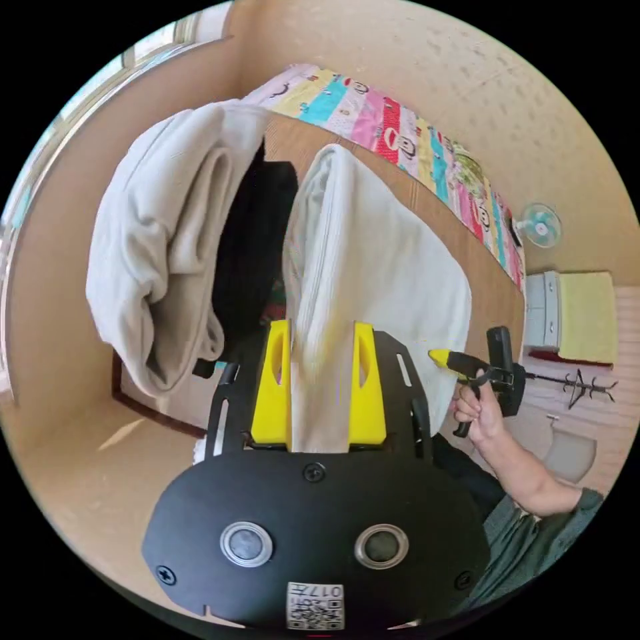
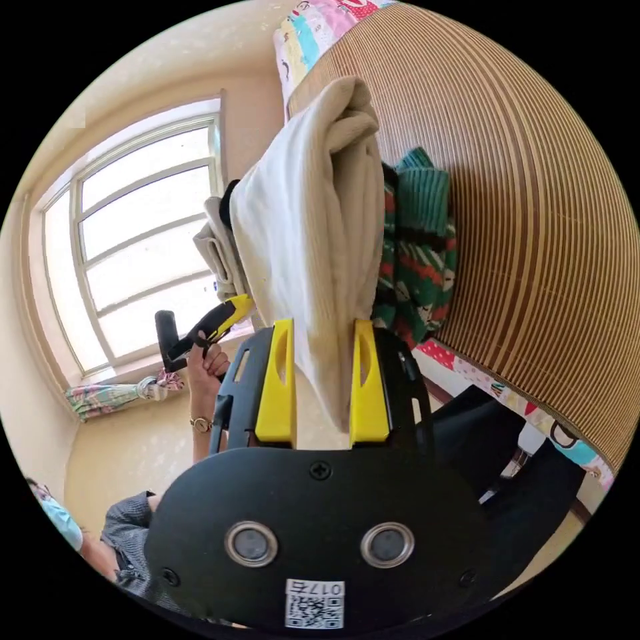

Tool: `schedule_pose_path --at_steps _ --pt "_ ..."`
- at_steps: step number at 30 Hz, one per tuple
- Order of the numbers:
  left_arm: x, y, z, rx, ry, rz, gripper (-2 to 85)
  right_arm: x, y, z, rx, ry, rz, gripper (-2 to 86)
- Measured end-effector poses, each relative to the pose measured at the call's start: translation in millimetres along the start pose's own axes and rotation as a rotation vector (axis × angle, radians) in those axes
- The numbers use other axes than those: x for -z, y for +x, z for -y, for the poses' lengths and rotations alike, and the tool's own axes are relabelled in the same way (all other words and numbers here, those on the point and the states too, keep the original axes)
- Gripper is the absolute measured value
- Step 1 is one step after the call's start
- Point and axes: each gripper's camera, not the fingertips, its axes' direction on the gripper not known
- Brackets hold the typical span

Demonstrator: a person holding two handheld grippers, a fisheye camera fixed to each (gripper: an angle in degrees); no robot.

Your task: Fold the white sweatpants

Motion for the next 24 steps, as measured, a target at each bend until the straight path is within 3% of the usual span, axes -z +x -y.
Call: schedule_pose_path --at_steps 5,7,12,16,17,20,22,24 --pt "-22 -5 -49 0.024 0.188 -0.109 10.8 33 -12 -49 0.163 -0.068 -0.024 2.6" --pt "-54 0 -58 0.010 0.142 -0.100 10.7 61 6 -73 0.144 -0.070 -0.058 1.7" --pt "-170 -13 -60 0.145 -0.028 0.046 9.5 162 71 -164 -0.079 0.106 -0.226 0.7" --pt "-192 -22 -63 0.361 -0.055 0.002 7.7 239 99 -272 -0.280 0.363 -0.254 0.5" --pt "-185 -13 -68 0.384 0.014 0.020 5.7 255 100 -303 -0.321 0.445 -0.257 0.5" --pt "-160 36 -98 0.198 0.411 0.017 0.3 285 93 -374 -0.401 0.640 -0.309 0.5" --pt "-171 69 -103 0.027 0.420 0.018 -0.3 297 84 -409 -0.425 0.750 -0.363 0.4" --pt "-204 109 -102 -0.115 0.287 -0.022 -0.5 307 74 -441 -0.449 0.878 -0.435 0.5"
